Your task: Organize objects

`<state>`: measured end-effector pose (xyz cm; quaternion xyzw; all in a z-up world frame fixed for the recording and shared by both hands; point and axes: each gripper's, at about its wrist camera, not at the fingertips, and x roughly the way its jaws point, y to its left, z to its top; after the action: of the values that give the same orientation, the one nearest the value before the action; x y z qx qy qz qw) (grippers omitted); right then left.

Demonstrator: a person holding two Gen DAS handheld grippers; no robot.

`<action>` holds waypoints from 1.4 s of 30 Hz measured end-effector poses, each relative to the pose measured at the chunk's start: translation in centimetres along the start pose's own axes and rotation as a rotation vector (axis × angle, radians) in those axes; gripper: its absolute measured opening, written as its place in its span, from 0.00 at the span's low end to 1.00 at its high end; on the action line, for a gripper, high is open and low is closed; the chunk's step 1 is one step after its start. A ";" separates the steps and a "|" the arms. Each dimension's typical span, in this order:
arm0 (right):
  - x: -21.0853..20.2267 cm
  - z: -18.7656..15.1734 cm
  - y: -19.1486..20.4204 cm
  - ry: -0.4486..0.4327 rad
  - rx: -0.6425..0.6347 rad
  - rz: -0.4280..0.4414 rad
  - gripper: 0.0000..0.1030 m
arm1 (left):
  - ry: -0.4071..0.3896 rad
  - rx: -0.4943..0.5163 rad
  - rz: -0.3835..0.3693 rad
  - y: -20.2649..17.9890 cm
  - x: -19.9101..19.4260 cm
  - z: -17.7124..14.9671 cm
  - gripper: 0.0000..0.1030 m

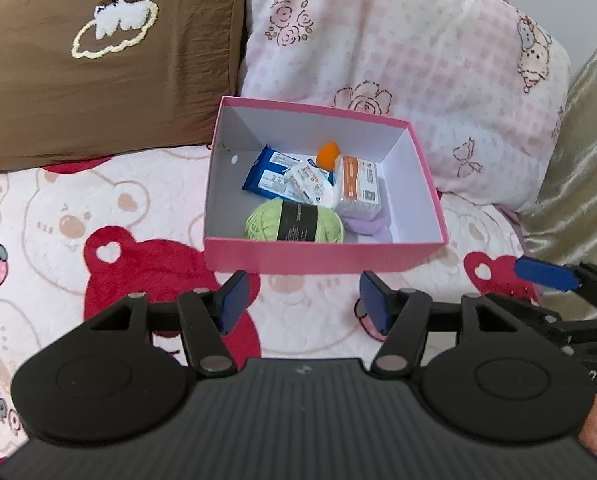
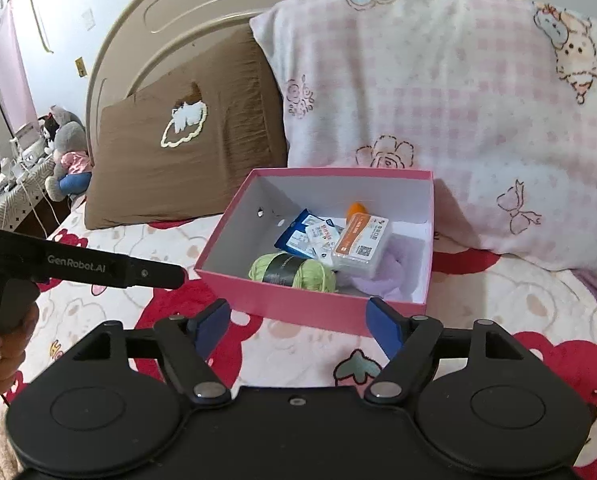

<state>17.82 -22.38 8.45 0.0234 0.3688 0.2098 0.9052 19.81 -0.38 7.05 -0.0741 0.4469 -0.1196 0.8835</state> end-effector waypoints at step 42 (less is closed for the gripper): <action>-1.8 -4.7 3.0 0.128 0.052 -0.235 0.91 | 0.035 -0.014 0.097 0.5 -3.4 -6.7 0.99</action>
<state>12.36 -20.90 6.79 -0.0101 0.4314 0.0939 0.8972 12.57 0.84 5.60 -0.0564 0.4664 -0.0748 0.8796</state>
